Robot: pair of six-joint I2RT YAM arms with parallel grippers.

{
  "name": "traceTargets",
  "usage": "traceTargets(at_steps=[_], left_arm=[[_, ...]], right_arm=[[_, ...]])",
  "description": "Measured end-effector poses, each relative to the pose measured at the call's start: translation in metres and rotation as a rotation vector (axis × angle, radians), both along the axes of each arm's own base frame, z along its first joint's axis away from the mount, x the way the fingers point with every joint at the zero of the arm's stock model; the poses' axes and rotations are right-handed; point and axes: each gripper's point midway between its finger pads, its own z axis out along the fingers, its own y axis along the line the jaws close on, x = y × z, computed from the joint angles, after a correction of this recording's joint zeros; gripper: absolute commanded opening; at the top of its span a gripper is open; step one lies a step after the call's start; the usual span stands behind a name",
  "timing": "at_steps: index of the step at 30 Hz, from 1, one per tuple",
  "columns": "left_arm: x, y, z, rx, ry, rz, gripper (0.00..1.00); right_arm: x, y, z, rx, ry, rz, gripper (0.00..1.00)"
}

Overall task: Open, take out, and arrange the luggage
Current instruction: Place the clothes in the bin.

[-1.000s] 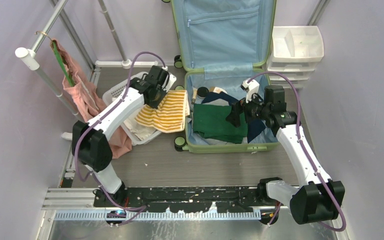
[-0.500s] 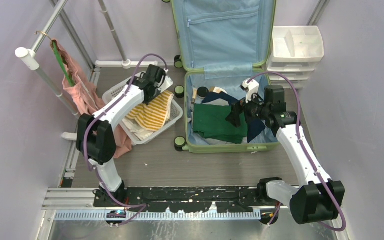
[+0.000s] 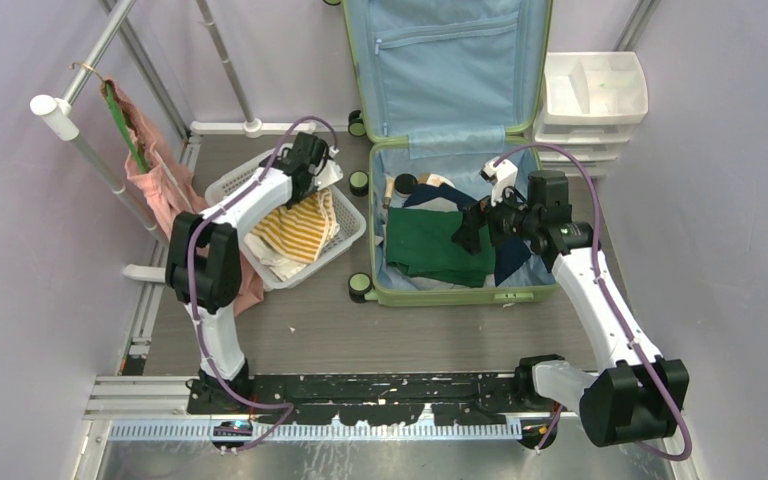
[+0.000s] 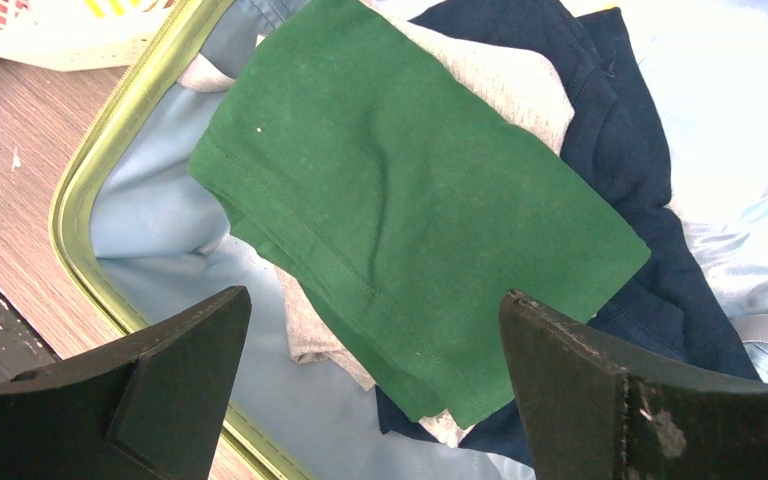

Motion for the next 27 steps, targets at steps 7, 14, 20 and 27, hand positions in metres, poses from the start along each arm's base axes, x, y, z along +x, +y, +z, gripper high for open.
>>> traceTargets(at_steps=[7, 14, 20, 27], left_arm=[[0.026, 0.013, 0.012, 0.091, -0.136, 0.063, 0.85], [0.035, 0.01, 0.066, -0.061, -0.323, 0.257, 0.61], [0.01, -0.007, 0.125, -0.364, -0.438, 0.348, 0.16], [-0.017, -0.04, 0.11, -0.628, -0.34, 0.365, 0.0]], right_arm=[[0.001, 0.0, -0.003, -0.004, 0.008, 0.002, 1.0], [0.002, 0.0, -0.006, -0.006, 0.016, 0.004, 1.0], [0.001, 0.0, -0.009, -0.009, 0.024, 0.009, 1.0], [0.0, 0.0, -0.012, -0.011, 0.028, 0.014, 1.0]])
